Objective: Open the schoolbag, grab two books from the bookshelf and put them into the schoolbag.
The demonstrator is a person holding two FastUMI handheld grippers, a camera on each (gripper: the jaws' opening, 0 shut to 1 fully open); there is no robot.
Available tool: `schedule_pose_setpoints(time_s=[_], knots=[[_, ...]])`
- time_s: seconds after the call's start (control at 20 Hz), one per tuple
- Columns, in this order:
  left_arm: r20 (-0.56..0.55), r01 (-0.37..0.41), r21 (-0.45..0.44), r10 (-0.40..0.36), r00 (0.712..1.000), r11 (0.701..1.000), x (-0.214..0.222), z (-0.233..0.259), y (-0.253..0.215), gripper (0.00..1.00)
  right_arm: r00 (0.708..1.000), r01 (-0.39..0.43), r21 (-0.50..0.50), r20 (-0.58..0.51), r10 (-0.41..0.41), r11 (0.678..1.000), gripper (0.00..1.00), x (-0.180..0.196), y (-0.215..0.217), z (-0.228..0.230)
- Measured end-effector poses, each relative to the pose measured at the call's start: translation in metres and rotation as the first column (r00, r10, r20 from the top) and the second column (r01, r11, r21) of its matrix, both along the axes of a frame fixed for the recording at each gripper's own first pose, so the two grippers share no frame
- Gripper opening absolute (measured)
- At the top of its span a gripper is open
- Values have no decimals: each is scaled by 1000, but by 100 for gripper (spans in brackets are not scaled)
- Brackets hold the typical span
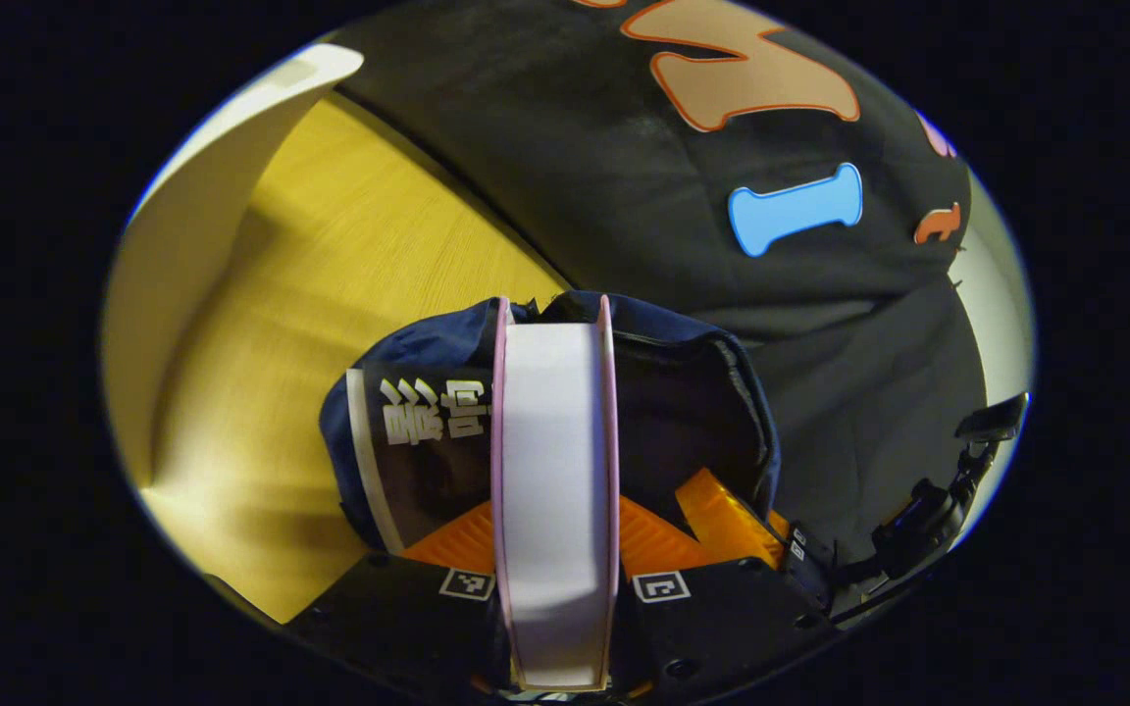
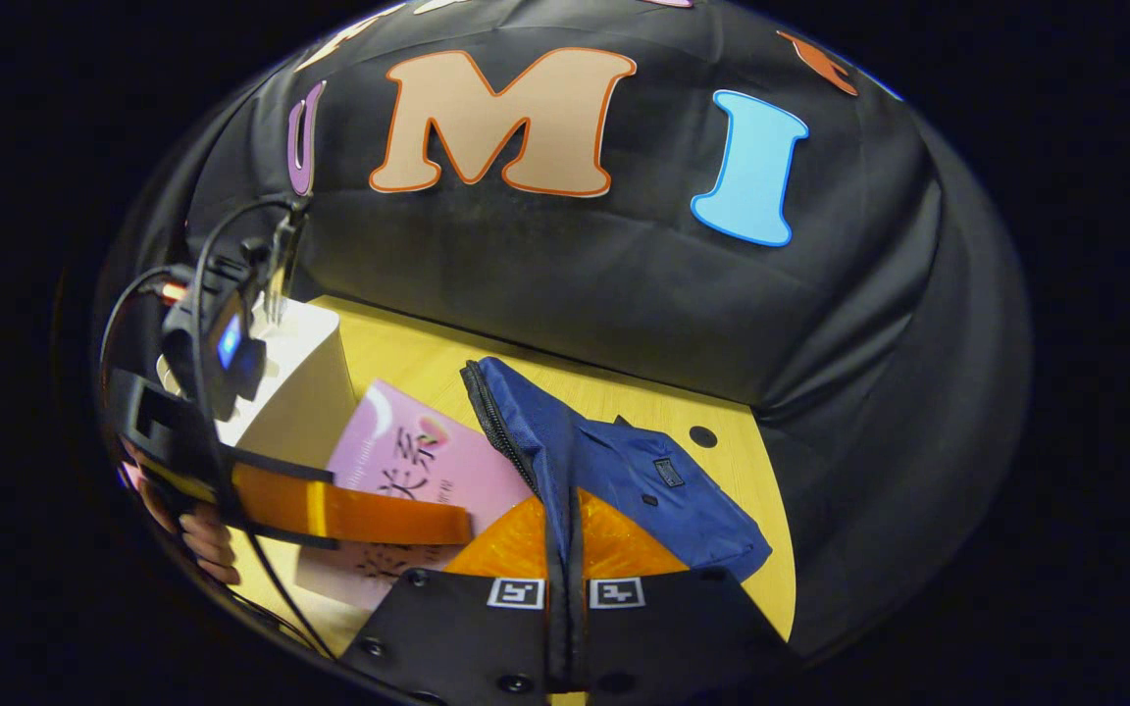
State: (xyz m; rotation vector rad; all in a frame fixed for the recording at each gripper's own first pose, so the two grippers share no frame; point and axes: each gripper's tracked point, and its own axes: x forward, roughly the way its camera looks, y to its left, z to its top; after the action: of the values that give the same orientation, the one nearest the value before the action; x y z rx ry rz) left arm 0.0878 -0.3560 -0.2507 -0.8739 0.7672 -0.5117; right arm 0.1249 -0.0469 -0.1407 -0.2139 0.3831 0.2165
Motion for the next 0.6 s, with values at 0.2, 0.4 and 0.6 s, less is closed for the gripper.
schedule_pose_setpoints(time_s=[0.2, 0.4, 0.6], knots=[[-35, -23, -101, 19, 999, 995, 17, -19, -12, 34, 1000, -22, -17, -3, 22, 1000, 3, -4, 10, -3], [-24, -23, -139, 20, 1000, 990, 26, -26, -27, 36, 999, -33, -30, -13, 33, 999, 3, -6, 16, -7], [-38, -6, -150, 0, 999, 989, 44, -40, -36, 38, 999, -31, -56, -18, 30, 998, 2, -7, 14, -13]])
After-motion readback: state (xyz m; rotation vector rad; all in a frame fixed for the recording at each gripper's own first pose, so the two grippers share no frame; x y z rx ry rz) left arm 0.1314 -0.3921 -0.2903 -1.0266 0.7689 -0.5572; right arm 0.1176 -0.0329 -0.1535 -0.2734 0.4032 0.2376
